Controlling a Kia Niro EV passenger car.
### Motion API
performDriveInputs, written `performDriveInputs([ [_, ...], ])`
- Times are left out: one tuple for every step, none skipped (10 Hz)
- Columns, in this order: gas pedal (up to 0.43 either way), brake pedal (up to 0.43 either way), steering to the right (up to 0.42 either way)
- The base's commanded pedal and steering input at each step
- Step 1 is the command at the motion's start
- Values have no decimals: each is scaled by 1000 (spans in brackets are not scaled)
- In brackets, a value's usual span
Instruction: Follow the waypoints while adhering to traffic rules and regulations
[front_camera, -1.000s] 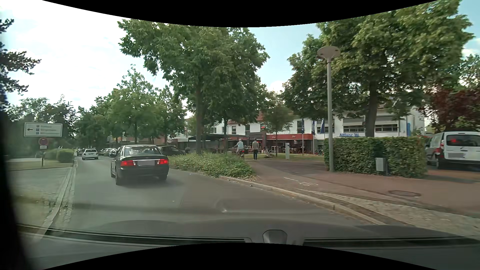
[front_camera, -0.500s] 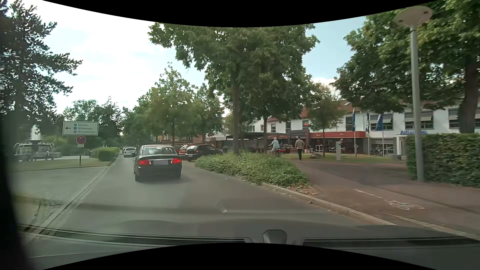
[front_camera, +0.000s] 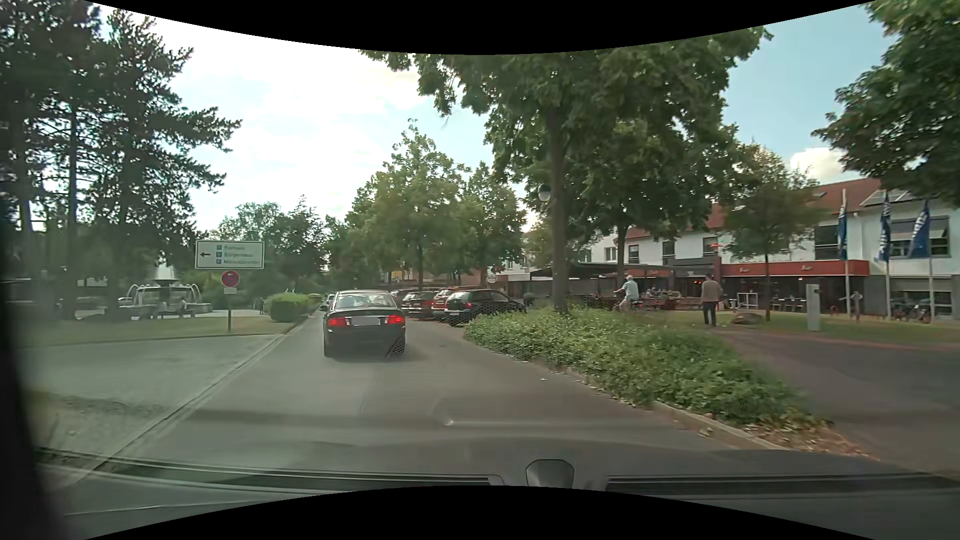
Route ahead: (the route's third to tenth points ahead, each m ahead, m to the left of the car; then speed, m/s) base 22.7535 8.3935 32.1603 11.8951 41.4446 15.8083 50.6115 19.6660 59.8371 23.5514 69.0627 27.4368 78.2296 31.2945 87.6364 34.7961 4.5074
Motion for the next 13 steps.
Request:
performDriveInputs([
  [157,6,-321],
  [157,6,-307],
  [157,6,-290],
  [157,6,-272],
  [157,6,-250],
  [157,6,-226],
  [157,6,-204],
  [157,6,-178],
  [157,6,-152],
  [157,6,-135],
  [157,6,-119],
  [157,6,-102],
  [157,6,-92],
])
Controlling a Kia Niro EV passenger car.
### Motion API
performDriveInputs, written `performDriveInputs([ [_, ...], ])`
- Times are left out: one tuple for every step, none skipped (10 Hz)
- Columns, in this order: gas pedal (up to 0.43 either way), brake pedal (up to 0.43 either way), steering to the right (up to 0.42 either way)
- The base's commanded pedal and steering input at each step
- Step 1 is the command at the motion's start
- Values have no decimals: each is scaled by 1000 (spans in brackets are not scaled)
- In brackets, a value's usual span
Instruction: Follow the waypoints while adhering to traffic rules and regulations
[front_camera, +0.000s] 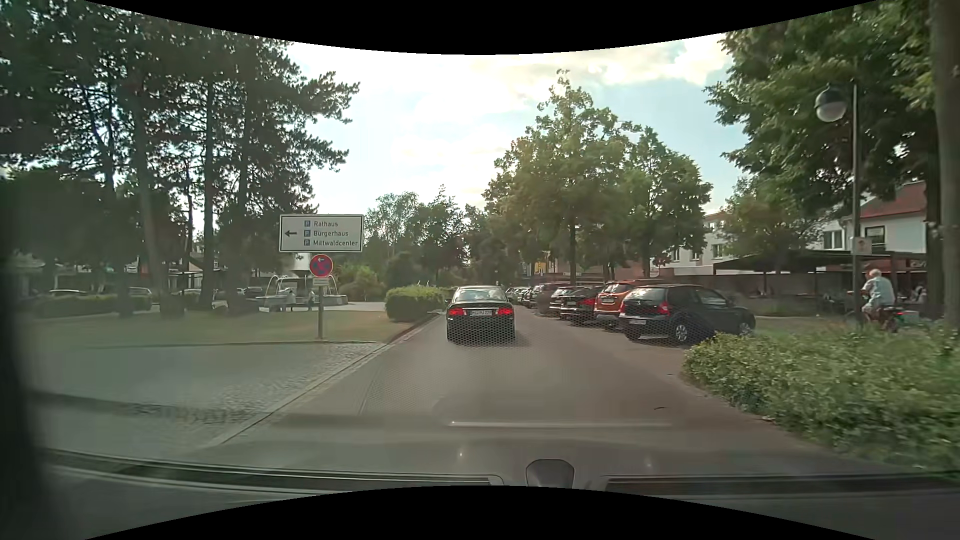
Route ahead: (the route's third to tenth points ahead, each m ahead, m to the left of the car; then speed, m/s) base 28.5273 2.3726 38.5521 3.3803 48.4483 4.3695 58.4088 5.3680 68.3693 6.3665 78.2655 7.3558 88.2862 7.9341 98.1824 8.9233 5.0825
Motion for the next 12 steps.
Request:
performDriveInputs([
  [157,6,-84],
  [189,6,-75],
  [197,6,-66],
  [197,6,-51],
  [189,6,-39],
  [189,6,-31],
  [150,6,-24],
  [150,6,-17],
  [150,6,-11],
  [138,6,-11],
  [138,6,-11],
  [138,6,-10],
])
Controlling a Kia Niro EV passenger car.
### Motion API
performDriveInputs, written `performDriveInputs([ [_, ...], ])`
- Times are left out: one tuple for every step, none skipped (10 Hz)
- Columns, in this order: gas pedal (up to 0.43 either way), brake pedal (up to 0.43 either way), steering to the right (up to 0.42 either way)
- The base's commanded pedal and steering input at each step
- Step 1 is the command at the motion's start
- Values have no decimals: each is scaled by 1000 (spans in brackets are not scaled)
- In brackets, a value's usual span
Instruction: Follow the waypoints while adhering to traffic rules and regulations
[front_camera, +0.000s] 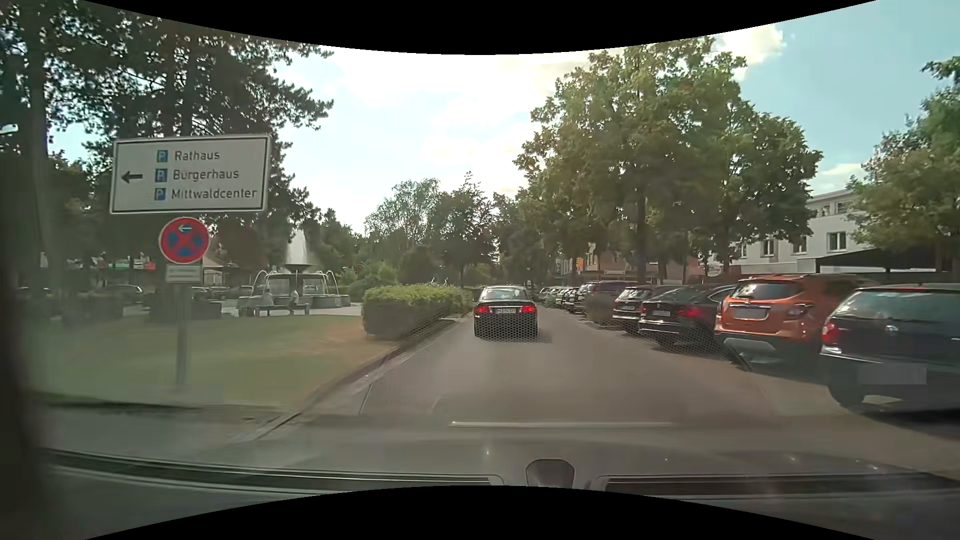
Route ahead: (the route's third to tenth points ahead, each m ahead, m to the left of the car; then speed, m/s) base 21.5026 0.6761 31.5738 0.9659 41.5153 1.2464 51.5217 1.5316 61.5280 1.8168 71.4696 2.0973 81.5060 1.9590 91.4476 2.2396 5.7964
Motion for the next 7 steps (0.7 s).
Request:
performDriveInputs([
  [138,6,-8],
  [138,6,-6],
  [138,6,-5],
  [138,6,-3],
  [130,6,-3],
  [130,6,-3],
  [118,6,-3],
])
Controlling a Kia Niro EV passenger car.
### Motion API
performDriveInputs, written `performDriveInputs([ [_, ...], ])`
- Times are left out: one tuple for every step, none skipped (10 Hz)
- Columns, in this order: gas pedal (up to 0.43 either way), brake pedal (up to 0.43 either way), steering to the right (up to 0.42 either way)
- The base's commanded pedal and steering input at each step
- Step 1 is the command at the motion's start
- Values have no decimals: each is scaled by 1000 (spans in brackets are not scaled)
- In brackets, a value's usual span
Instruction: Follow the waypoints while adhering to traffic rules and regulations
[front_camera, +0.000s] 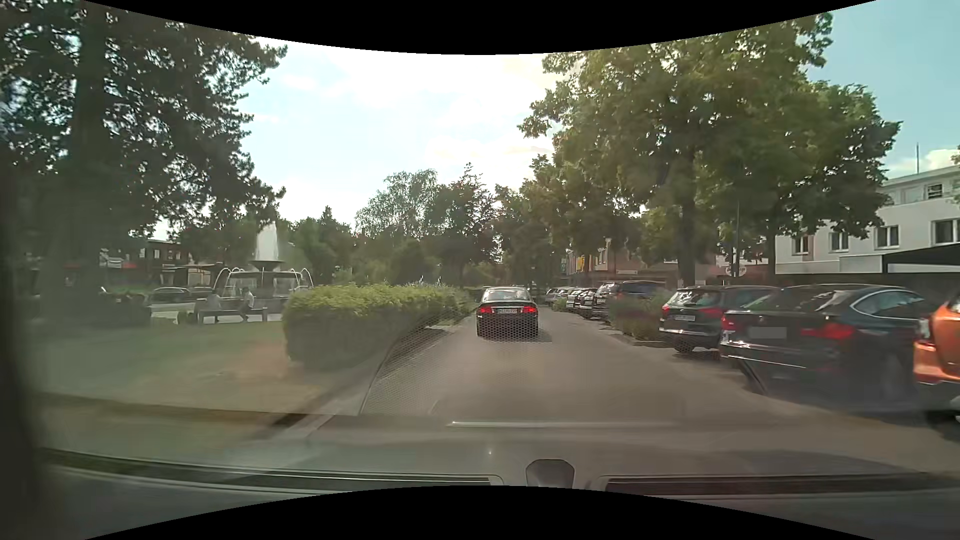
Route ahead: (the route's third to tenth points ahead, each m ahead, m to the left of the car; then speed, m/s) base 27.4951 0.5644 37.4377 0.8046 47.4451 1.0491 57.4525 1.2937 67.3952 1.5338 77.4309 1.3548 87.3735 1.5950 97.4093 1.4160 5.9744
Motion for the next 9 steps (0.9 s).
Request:
performDriveInputs([
  [110,6,-3],
  [98,6,-1],
  [87,6,3],
  [87,6,4],
  [87,6,4],
  [87,6,4],
  [87,6,4],
  [87,6,4],
  [87,6,4],
])
